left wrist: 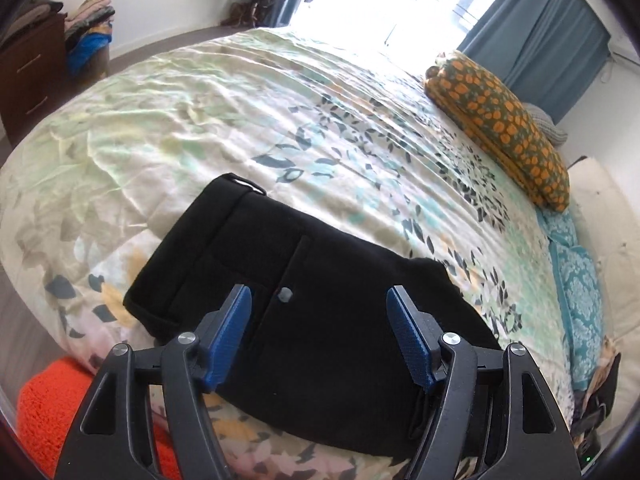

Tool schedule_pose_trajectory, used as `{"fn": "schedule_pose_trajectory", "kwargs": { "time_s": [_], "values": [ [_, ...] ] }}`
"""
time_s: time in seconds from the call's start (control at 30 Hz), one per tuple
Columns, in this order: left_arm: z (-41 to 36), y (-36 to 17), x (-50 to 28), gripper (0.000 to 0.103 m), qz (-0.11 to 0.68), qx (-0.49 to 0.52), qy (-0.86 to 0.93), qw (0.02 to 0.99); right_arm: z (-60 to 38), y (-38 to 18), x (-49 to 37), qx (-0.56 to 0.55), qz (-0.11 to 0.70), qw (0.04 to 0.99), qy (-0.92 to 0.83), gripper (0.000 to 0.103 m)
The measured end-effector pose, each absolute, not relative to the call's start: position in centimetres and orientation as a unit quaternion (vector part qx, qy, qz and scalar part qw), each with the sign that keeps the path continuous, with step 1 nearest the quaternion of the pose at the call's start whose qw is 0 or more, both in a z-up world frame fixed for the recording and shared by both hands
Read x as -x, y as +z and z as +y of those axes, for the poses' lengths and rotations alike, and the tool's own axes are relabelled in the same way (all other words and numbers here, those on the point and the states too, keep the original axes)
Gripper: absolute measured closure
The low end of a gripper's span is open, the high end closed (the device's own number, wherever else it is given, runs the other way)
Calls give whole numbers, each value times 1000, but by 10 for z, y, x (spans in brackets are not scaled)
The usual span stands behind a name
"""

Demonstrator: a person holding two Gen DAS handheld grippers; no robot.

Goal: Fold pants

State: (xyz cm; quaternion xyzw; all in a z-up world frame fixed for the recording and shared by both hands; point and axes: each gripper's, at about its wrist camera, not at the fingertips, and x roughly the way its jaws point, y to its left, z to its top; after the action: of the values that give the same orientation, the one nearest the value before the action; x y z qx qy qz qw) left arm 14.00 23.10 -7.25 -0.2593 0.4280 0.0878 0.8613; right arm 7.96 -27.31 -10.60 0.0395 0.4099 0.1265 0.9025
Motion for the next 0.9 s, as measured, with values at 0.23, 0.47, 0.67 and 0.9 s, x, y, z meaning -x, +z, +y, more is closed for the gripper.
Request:
{"fn": "schedule_pose_trajectory", "kwargs": {
  "time_s": [0.23,0.47,0.67,0.9],
  "values": [
    [240,-78,-133,30,434,265,94,856,-274,-105,-79,-42,406,905,123,9],
    [257,-55,-149,29,429,212,83,874,-278,-98,-76,-40,395,910,122,8],
    [318,-88,-177,21,479,254,33,840,-283,-101,-79,-54,401,907,113,9],
    [323,-130,-190,21,527,200,26,826,-268,-107,-82,-36,415,902,115,9]
  ]
}}
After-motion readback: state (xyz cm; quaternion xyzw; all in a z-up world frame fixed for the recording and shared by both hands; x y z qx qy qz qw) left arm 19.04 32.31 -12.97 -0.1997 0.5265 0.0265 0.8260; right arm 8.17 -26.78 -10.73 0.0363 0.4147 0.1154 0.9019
